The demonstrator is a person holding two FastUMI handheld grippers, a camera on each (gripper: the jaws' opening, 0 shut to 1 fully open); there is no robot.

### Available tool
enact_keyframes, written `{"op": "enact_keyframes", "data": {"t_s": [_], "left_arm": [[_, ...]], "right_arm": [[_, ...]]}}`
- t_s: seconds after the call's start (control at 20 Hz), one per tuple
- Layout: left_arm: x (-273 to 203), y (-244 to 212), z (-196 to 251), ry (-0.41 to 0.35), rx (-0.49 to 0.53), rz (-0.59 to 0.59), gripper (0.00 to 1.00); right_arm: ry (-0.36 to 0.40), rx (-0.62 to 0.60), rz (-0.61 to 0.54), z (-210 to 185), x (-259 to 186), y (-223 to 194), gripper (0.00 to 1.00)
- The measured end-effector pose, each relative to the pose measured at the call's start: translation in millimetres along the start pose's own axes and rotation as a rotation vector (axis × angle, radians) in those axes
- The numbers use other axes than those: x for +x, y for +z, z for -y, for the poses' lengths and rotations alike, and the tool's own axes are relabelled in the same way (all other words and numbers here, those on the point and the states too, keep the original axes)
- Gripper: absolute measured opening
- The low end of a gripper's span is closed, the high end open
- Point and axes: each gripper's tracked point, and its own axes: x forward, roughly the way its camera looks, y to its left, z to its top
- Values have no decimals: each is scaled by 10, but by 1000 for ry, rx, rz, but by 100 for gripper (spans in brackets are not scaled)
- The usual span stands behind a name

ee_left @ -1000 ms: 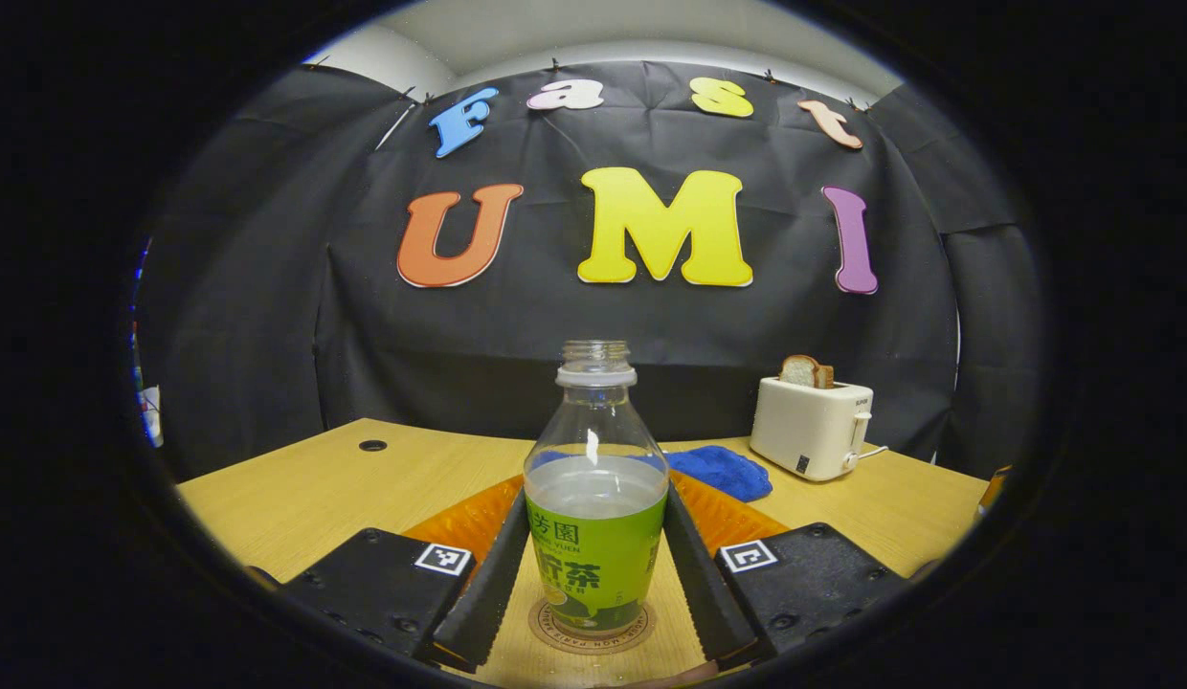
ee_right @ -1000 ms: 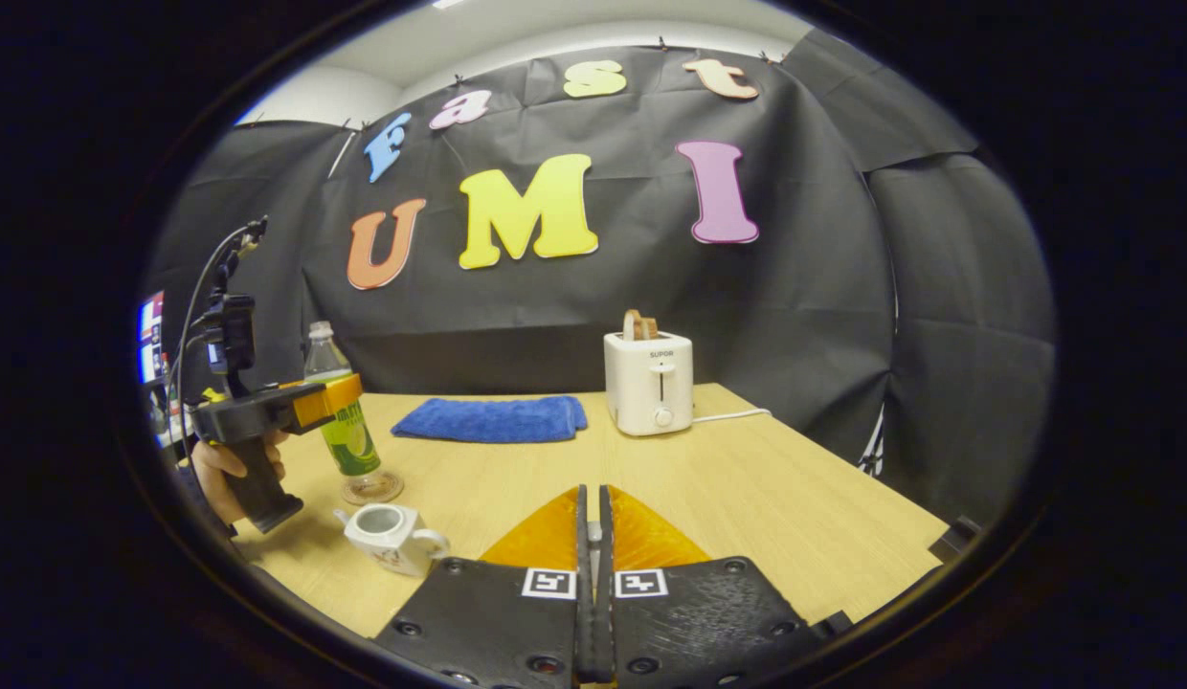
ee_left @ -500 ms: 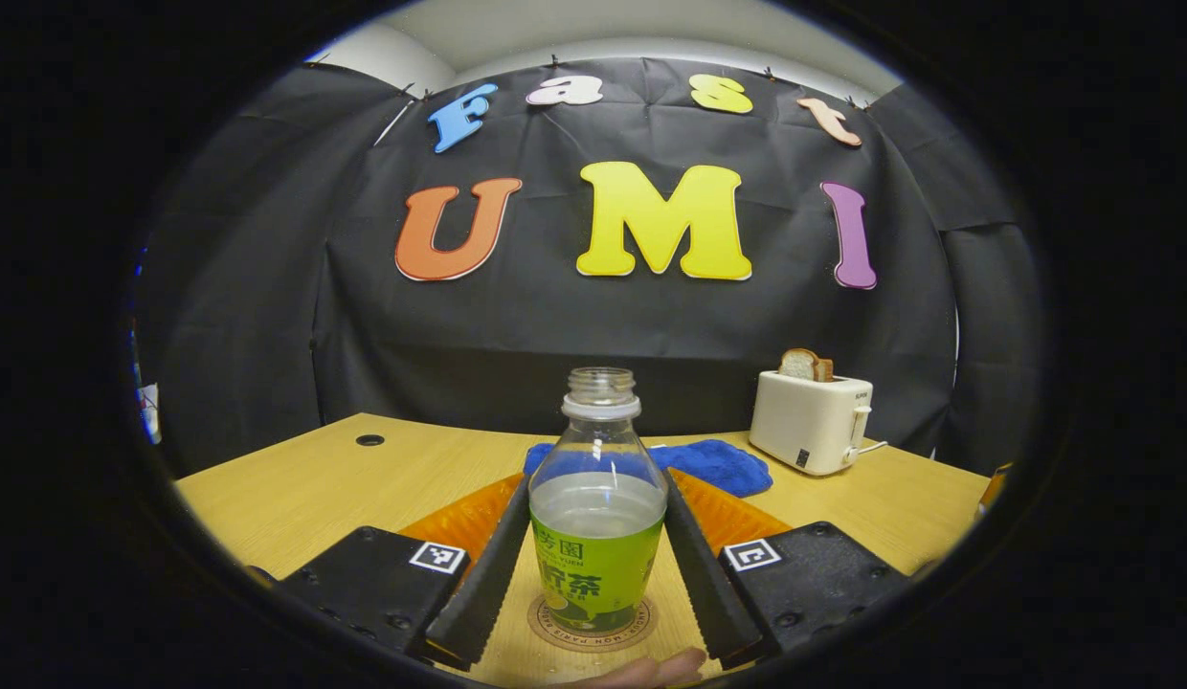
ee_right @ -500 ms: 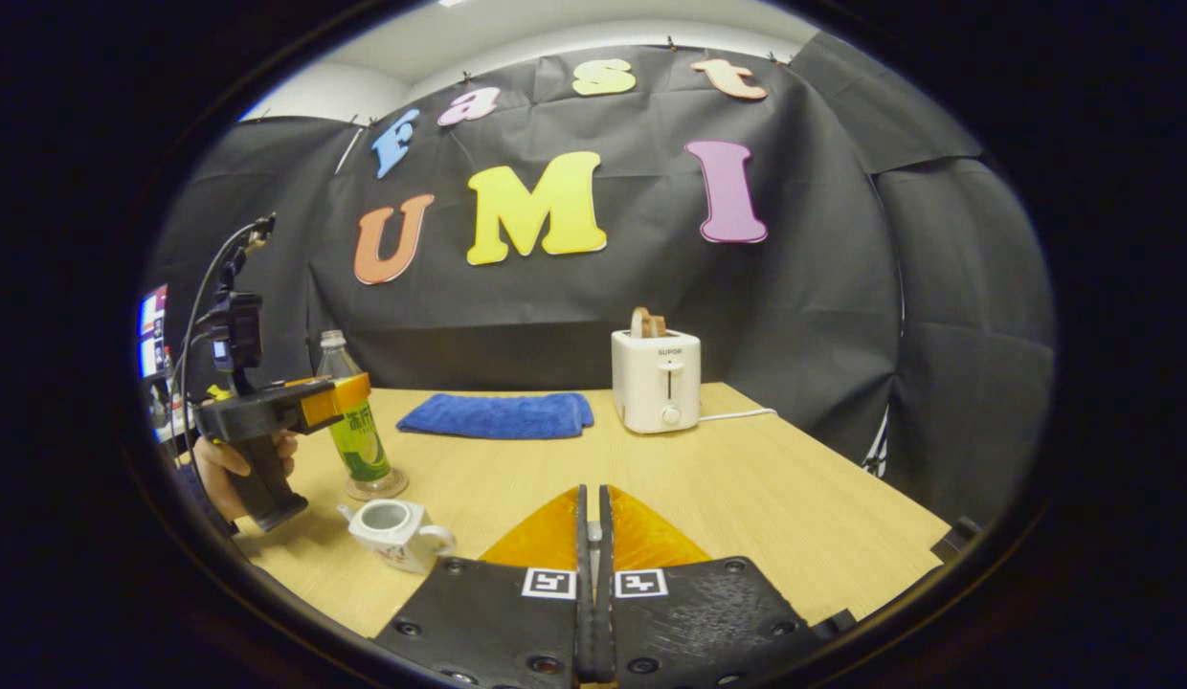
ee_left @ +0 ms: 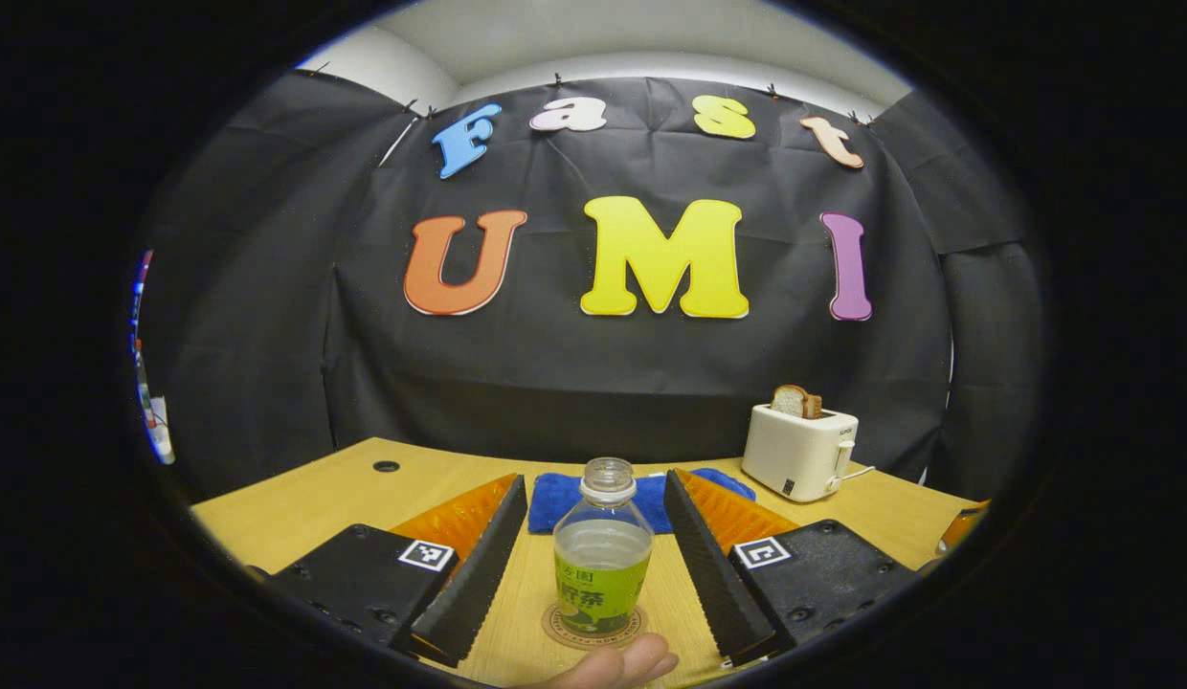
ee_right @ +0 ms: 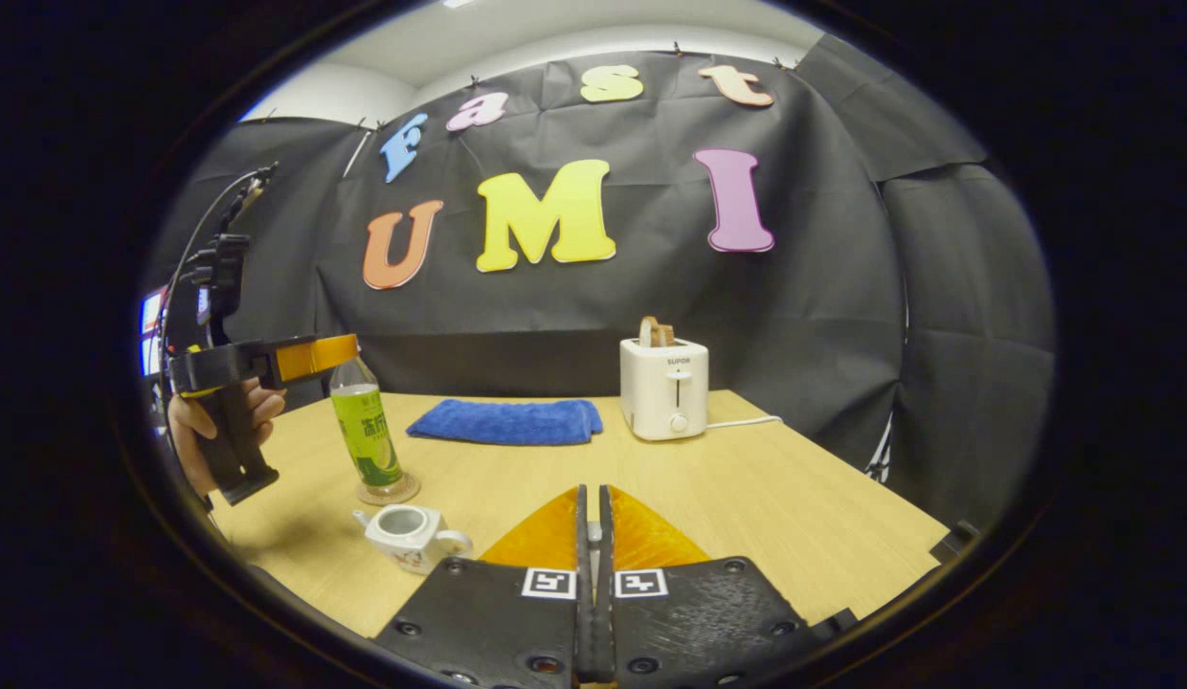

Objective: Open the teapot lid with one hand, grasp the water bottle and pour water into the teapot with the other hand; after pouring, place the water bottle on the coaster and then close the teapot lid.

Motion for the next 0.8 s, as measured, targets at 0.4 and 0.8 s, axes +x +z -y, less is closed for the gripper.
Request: {"op": "enact_keyframes", "data": {"t_s": [0.4,0.8], "left_arm": [[-637,94,-131,44,113,-22,91],[-1256,65,-318,67,48,20,90]], "right_arm": [[68,-10,21,-343,-143,-17,0],[134,-12,17,-585,-175,16,0]]}}
